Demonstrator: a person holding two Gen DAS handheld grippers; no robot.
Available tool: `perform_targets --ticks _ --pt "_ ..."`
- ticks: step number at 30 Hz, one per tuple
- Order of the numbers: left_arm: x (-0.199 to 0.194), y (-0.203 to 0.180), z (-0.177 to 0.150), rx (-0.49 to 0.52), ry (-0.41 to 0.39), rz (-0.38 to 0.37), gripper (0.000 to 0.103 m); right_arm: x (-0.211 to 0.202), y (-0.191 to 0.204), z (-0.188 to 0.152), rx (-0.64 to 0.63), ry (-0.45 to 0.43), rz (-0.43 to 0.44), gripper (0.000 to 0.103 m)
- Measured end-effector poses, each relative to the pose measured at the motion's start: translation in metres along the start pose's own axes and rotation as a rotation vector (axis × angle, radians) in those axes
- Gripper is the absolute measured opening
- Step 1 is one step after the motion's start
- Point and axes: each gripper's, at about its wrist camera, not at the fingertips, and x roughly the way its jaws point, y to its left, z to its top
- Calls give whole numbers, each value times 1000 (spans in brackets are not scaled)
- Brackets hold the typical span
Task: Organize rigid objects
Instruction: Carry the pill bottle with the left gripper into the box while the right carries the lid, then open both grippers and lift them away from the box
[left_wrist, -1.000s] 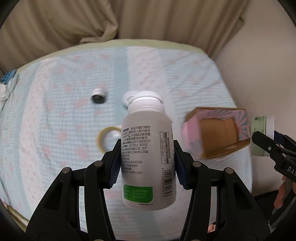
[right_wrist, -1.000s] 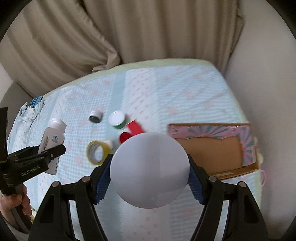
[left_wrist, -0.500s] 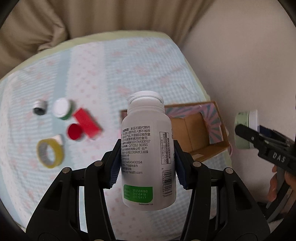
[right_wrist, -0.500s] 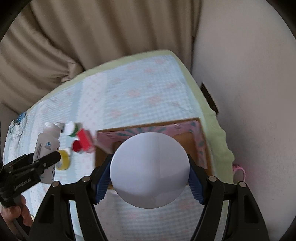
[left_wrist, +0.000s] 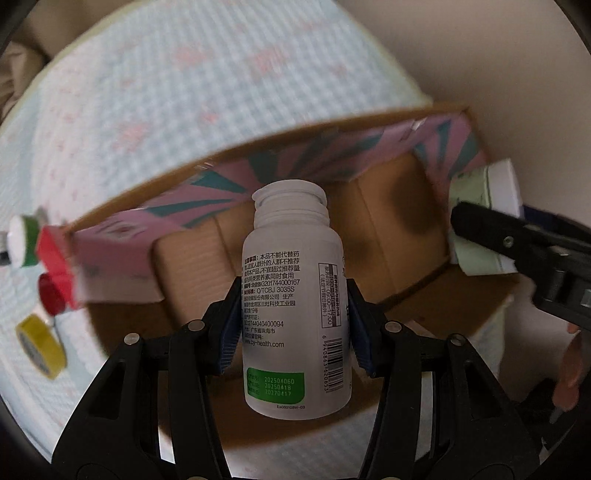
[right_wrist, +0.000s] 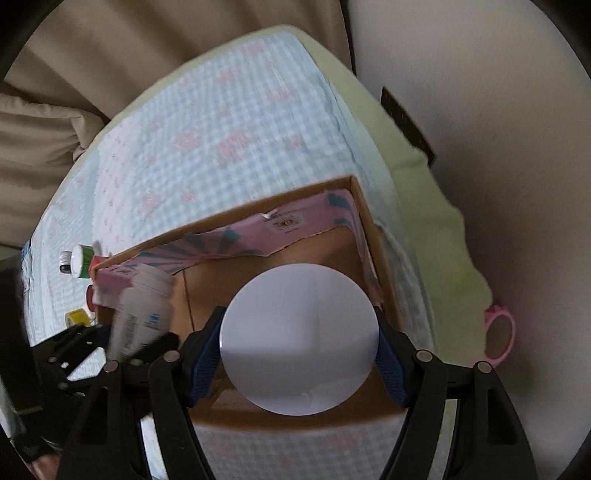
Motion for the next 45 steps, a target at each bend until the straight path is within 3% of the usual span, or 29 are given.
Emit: perform_targets --ticks 5,10,11,12,13,14,16,24,33,39,45 --pt "29 -1 2 29 54 20 47 27 -6 0 18 37 23 69" --pt "27 2 -3 56 51 38 48 34 -6 -2 11 40 47 70" --pt "23 2 -3 66 37 33 57 33 -6 -1 7 31 50 70" --pt "18 2 -4 77 24 31 94 33 -6 1 4 19 60 70" --pt "14 1 -5 85 14 36 101 30 -7 1 10 5 82 75" --pt "7 1 -6 93 -5 34 103 29 -7 2 17 -1 90 89" --pt "0 3 -9 94 -8 43 103 28 -6 5 21 26 135 103" --pt "-25 32 -34 4 -24 48 103 7 -6 -6 45 -8 100 103" --pt "-66 35 -37 -2 -93 58 103 -22 0 -16 52 -35 99 103" --pt "-110 34 -58 -20 -168 45 103 -55 13 -24 32 -66 65 103" --pt "-170 46 -100 -62 -259 30 103 -103 42 -39 -34 -127 49 103"
